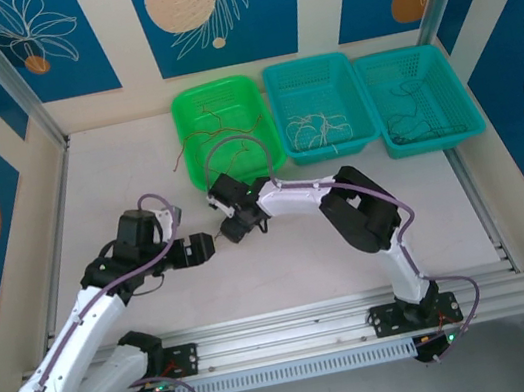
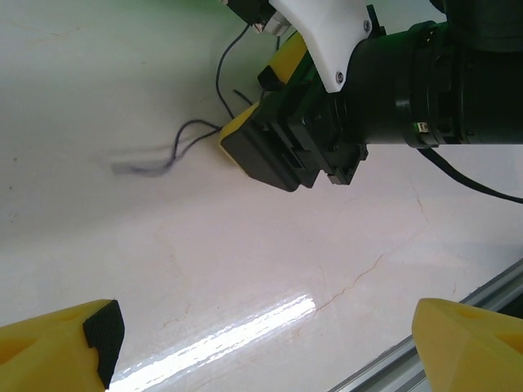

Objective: Untangle the cables

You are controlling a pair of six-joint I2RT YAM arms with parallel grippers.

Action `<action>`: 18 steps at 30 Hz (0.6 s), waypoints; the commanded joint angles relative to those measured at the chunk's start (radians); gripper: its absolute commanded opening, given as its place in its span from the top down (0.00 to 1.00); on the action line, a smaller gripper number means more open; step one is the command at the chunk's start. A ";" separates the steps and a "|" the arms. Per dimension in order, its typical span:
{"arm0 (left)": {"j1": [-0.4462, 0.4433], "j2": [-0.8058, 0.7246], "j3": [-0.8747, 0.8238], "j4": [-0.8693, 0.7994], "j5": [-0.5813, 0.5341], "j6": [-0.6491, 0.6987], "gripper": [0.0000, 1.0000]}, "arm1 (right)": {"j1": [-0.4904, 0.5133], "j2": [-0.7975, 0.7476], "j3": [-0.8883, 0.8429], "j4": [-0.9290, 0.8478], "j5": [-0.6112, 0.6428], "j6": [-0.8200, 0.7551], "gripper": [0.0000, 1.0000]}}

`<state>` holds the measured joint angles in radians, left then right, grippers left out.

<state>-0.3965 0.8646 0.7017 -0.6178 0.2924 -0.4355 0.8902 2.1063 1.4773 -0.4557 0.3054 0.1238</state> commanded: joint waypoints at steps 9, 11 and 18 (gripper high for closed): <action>0.005 -0.013 -0.044 0.115 0.244 0.058 0.07 | 0.017 -0.095 -0.134 -0.013 -0.086 0.037 0.97; 0.005 -0.001 -0.058 0.181 0.363 0.040 0.06 | 0.000 -0.155 -0.176 0.019 -0.131 0.048 1.00; -0.004 -0.019 -0.100 0.438 0.543 -0.078 0.04 | -0.096 -0.411 -0.337 0.139 -0.277 0.127 1.00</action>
<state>-0.3969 0.8639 0.6075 -0.3405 0.7052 -0.4633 0.8410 1.8210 1.1889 -0.3912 0.1310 0.1940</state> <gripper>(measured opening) 0.959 0.052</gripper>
